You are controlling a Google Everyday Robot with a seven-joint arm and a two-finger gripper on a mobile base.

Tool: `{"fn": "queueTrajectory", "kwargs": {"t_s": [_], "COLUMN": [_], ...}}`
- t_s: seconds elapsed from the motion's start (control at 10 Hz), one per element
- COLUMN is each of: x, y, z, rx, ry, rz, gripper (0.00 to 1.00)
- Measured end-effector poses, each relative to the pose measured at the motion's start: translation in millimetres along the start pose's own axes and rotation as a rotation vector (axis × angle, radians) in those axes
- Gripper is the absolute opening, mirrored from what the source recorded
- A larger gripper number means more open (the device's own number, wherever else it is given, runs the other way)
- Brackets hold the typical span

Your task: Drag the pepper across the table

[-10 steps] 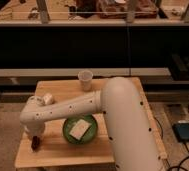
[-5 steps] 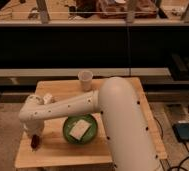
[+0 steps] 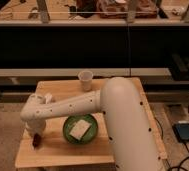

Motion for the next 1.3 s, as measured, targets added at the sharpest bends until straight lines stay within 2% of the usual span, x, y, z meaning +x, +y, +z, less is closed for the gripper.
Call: {"fn": "queueTrajectory", "kwargs": {"t_s": [0.2, 0.4, 0.8, 1.3], "x": [29, 57, 65, 73], "y": [4, 18, 40, 45], "z": [-21, -42, -44, -43], "rx": [0.030, 0.059, 0.069, 0.037], "ry": [0.017, 0.033, 0.052, 0.064], "rz": [0.038, 0.095, 0.149, 0.165], "gripper": [0.00, 0.00, 0.00, 0.00]}}
